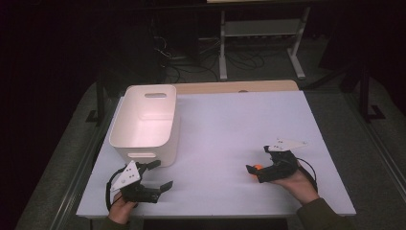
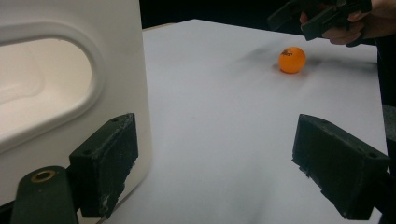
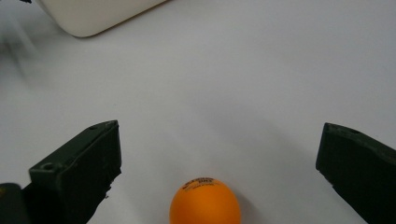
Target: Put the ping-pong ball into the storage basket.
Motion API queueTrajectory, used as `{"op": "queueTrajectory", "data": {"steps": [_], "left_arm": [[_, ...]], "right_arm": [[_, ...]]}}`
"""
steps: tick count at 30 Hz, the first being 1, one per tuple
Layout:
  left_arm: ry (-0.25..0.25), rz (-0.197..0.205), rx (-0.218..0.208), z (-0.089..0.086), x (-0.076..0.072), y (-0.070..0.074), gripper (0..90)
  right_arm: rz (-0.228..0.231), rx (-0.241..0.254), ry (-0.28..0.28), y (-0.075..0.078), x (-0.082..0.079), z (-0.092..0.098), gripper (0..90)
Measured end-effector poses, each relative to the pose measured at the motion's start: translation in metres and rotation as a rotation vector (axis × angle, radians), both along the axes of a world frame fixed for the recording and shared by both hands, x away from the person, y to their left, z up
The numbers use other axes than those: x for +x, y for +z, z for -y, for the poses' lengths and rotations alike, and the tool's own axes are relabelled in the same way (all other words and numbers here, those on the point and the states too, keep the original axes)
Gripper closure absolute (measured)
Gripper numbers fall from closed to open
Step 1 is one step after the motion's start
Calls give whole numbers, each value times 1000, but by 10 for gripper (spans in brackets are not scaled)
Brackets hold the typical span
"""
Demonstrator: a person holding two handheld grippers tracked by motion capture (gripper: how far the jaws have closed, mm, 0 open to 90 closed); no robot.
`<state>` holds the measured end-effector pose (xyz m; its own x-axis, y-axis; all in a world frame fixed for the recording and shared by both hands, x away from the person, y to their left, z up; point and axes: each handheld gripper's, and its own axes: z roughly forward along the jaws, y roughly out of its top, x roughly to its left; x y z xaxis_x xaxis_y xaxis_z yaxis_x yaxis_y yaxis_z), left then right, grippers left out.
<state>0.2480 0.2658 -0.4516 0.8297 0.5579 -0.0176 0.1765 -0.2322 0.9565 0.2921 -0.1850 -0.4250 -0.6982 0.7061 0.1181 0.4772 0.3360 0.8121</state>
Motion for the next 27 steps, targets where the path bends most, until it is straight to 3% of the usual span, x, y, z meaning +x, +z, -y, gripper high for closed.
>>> {"op": "queueTrajectory", "data": {"steps": [7, 27], "left_arm": [[-3, 6, 3, 0, -1, 0, 141], [-9, 5, 5, 0, -1, 0, 140]], "right_arm": [[-10, -18, 15, -3, 8, -9, 0], [-36, -87, 30, -10, 6, -11, 0]]}}
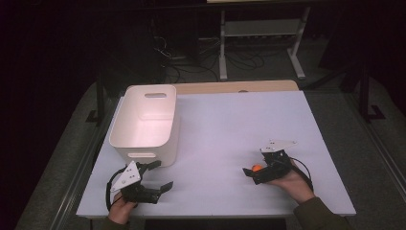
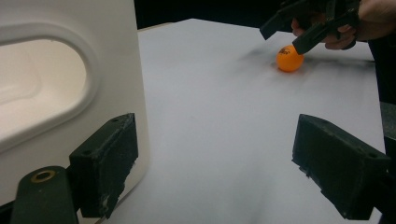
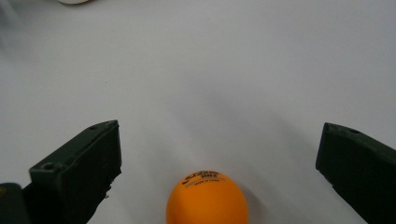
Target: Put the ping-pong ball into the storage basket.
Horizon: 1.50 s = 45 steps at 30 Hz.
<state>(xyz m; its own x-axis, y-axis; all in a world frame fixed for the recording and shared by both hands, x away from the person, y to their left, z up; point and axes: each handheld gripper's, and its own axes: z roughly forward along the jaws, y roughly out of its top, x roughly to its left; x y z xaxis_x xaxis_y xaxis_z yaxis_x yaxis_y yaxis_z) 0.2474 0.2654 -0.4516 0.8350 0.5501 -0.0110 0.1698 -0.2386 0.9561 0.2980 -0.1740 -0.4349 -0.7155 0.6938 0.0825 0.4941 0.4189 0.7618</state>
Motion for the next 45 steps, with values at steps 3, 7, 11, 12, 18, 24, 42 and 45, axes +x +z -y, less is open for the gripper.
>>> {"op": "queueTrajectory", "data": {"steps": [3, 7, 11, 12, 18, 24, 42, 45], "left_arm": [[4, 9, -3, -1, -1, 0, 140], [1, 7, 5, 0, -1, 0, 140], [2, 7, 9, 0, -1, 0, 140], [3, 8, 7, 0, -1, 0, 140], [4, 8, -2, 0, -1, 0, 140], [1, 5, 2, 0, -1, 0, 141], [-1, -4, -3, -1, 0, 0, 140], [0, -3, -2, 0, 0, 0, 140]], "right_arm": [[-2, -3, 2, 0, 1, -1, 0], [-6, -5, 5, -1, 3, -2, 0], [-6, -18, 9, -2, 2, -2, 0], [-11, -25, 10, -3, 1, -1, 0], [-17, -31, 9, -4, 1, 0, 0], [-32, -46, 13, -7, 0, 0, 0], [-63, -99, 26, -13, 0, 3, 2], [-65, -109, 32, -14, -1, 2, 4]]}}
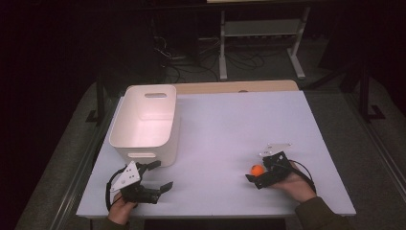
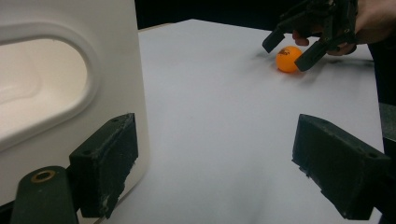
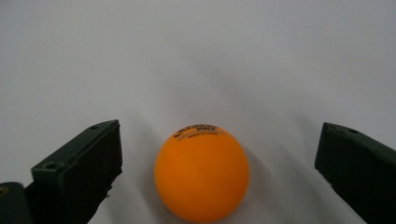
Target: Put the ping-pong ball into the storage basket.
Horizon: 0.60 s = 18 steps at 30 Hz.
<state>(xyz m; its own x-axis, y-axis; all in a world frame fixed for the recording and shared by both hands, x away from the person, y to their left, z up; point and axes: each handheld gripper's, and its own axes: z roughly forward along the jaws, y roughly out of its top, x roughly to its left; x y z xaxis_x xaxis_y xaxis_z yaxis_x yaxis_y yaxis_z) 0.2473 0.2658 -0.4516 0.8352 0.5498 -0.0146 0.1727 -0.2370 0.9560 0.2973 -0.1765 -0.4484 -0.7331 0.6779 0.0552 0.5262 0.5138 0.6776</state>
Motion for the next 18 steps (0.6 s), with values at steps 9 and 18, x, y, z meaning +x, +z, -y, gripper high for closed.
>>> {"op": "queueTrajectory", "data": {"steps": [9, 18], "left_arm": [[0, 2, 0, 0, 0, 0, 140], [-1, 2, -2, 0, 0, 0, 140]], "right_arm": [[1, -32, 10, -2, -2, -2, 18], [9, -38, 15, -2, -3, -2, 64]]}}
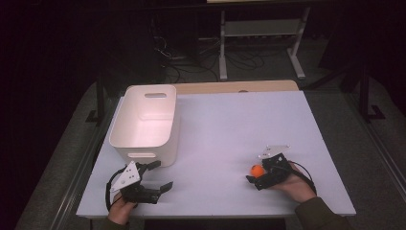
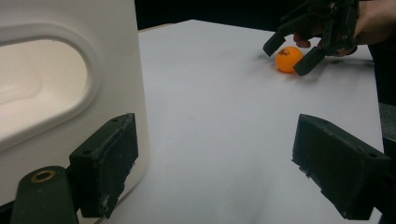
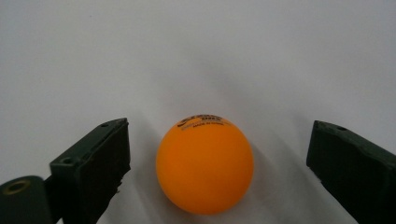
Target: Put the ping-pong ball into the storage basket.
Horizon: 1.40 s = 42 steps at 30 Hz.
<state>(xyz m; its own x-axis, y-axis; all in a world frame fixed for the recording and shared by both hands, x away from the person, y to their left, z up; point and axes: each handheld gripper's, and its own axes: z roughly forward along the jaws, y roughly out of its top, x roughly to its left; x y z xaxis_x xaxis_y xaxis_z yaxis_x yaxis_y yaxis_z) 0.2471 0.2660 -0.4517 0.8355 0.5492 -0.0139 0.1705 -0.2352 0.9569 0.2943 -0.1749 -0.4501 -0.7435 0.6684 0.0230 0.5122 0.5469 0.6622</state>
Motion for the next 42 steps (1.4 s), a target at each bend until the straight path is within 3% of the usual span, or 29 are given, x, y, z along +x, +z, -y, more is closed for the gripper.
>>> {"op": "queueTrajectory", "data": {"steps": [42], "left_arm": [[0, 1, 4, 1, 0, 0, 140]], "right_arm": [[-9, 41, 33, 4, -3, 8, 360]]}}
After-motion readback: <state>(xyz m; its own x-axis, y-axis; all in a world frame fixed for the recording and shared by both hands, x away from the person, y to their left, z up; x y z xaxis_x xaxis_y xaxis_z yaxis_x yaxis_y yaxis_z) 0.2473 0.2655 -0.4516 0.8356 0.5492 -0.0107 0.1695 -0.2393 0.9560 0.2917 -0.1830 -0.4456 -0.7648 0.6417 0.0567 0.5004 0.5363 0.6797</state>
